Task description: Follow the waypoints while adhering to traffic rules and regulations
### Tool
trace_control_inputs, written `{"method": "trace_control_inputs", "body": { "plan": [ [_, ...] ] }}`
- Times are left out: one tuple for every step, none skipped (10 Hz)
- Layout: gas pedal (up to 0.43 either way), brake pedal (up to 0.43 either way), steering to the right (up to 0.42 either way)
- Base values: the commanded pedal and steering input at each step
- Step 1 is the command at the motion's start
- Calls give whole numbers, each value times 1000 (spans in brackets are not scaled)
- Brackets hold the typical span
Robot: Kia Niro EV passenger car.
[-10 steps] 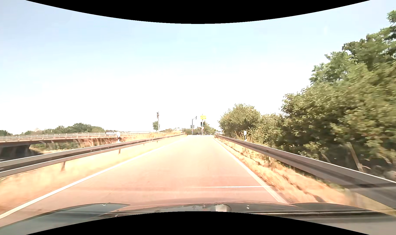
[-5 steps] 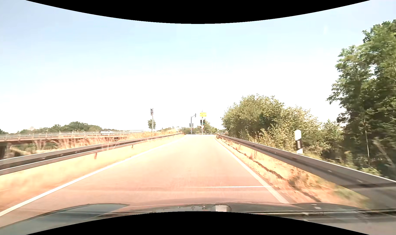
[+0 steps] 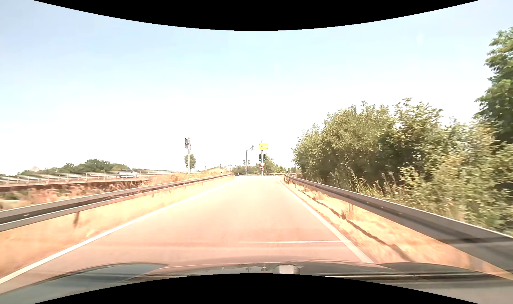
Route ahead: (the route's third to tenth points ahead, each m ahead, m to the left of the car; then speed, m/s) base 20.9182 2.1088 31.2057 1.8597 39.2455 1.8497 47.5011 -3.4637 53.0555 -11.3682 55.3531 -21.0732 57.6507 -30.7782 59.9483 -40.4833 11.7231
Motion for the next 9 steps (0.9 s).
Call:
{"method": "trace_control_inputs", "body": {
  "plan": [
    [0,0,-1],
    [0,0,-1],
    [0,0,-1],
    [0,0,-1],
    [0,0,-1],
    [0,0,-1],
    [0,24,-1],
    [0,55,-1],
    [0,110,-1]
  ]
}}
